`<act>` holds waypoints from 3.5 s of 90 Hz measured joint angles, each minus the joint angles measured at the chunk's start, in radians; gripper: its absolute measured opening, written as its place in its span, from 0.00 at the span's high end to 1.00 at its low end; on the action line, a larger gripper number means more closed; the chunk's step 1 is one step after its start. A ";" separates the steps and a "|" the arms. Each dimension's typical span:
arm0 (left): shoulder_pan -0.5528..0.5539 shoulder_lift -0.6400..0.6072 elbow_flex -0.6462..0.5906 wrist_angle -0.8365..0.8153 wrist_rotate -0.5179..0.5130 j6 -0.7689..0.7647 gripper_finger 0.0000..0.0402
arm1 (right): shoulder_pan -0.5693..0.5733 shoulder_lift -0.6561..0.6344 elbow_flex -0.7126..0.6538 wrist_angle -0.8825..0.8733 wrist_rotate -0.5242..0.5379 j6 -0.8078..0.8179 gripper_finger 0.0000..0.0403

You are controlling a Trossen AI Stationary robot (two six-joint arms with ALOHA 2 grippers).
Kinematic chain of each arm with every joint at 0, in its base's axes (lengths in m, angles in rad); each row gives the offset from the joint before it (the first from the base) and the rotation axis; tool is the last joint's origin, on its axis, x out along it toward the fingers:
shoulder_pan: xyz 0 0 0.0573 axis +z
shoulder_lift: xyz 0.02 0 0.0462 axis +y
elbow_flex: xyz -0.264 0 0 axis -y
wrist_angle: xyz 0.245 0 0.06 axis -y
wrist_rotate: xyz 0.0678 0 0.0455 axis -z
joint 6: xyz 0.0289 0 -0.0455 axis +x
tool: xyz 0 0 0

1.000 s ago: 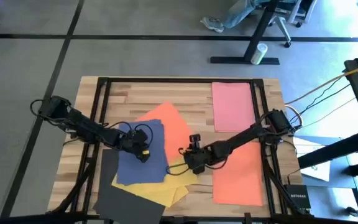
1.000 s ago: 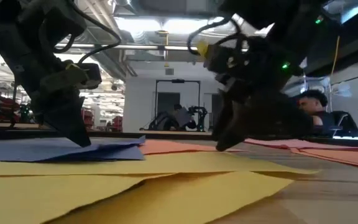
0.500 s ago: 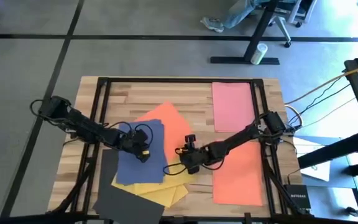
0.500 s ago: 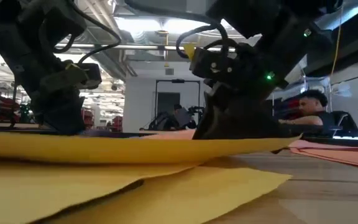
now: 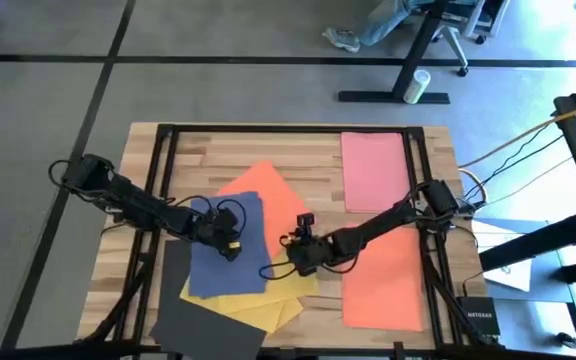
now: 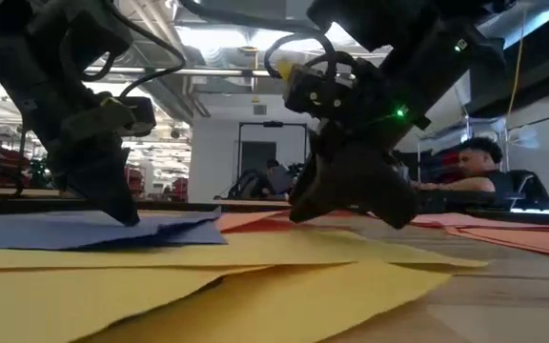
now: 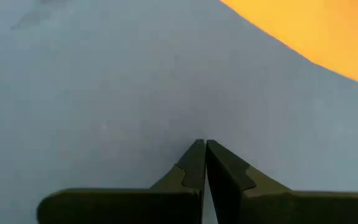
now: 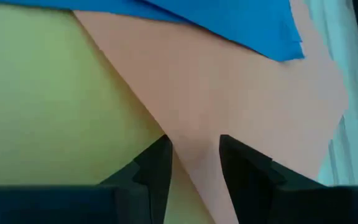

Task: Organize paper
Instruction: Stack the orange paper on top of the orange paper

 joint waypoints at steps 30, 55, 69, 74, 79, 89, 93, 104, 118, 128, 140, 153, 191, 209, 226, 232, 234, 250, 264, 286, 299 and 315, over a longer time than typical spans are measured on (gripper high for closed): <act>0.000 0.000 0.000 0.000 0.001 0.000 1.00 | 0.000 0.000 0.000 -0.027 0.002 -0.027 0.85; -0.001 -0.009 0.008 -0.005 0.040 0.000 1.00 | 0.000 -0.005 0.001 -0.050 0.019 -0.106 1.00; -0.002 -0.050 0.037 -0.023 0.055 0.050 1.00 | 0.000 -0.023 0.030 -0.124 0.017 -0.121 1.00; -0.002 -0.072 0.048 -0.013 0.052 0.066 1.00 | 0.000 -0.025 0.060 -0.170 0.018 -0.122 1.00; -0.002 -0.088 0.052 -0.017 0.047 0.079 1.00 | 0.000 -0.029 0.091 -0.214 0.018 -0.126 1.00; -0.002 -0.123 0.056 -0.019 0.040 0.085 1.00 | 0.000 -0.040 0.155 -0.335 0.017 -0.126 1.00; -0.002 -0.134 0.057 -0.024 0.033 0.084 1.00 | 0.000 -0.047 0.178 -0.397 0.017 -0.119 1.00; -0.001 -0.147 0.056 -0.069 0.012 0.082 1.00 | 0.000 -0.078 0.242 -0.589 0.016 -0.068 1.00; -0.001 -0.148 0.056 -0.066 0.003 0.080 1.00 | 0.000 -0.147 0.302 -0.855 -0.070 0.048 1.00; -0.001 -0.148 0.056 -0.063 0.000 0.082 1.00 | 0.000 -0.211 0.330 -1.027 -0.186 0.155 1.00; -0.001 -0.148 0.054 -0.063 -0.008 0.082 1.00 | 0.001 -0.284 0.343 -1.196 -0.364 0.288 1.00; -0.001 -0.148 0.054 -0.061 -0.015 0.082 1.00 | 0.019 -0.338 0.344 -1.314 -0.595 0.415 1.00; -0.001 -0.148 0.054 -0.061 -0.021 0.081 1.00 | 0.147 -0.347 0.343 -1.250 -1.111 0.590 1.00; -0.001 -0.148 0.054 -0.061 -0.021 0.082 1.00 | 0.197 -0.346 0.300 -1.140 -1.182 0.690 1.00; -0.001 -0.149 0.054 -0.061 -0.021 0.080 1.00 | 0.221 -0.346 0.216 -1.018 -1.211 0.783 1.00; -0.001 -0.149 0.054 -0.061 -0.021 0.080 1.00 | 0.223 -0.346 0.188 -0.977 -1.214 0.834 1.00; -0.001 -0.149 0.054 -0.061 -0.021 0.080 1.00 | 0.223 -0.346 0.180 -0.968 -1.214 0.847 1.00; -0.002 -0.149 0.054 -0.061 -0.021 0.080 1.00 | 0.224 -0.346 0.131 -0.927 -1.201 0.913 1.00; -0.002 -0.149 0.054 -0.061 -0.021 0.079 1.00 | 0.224 -0.346 0.096 -0.889 -1.198 0.958 1.00; -0.002 -0.149 0.054 -0.061 -0.021 0.079 1.00 | 0.265 -0.346 0.066 -0.812 -1.190 0.988 1.00; -0.002 -0.149 0.054 -0.062 -0.021 0.078 1.00 | 0.290 -0.346 0.040 -0.813 -1.153 1.045 0.96; -0.002 -0.149 0.054 -0.062 -0.021 0.074 1.00 | 0.303 -0.346 0.001 -0.815 -1.153 1.079 0.79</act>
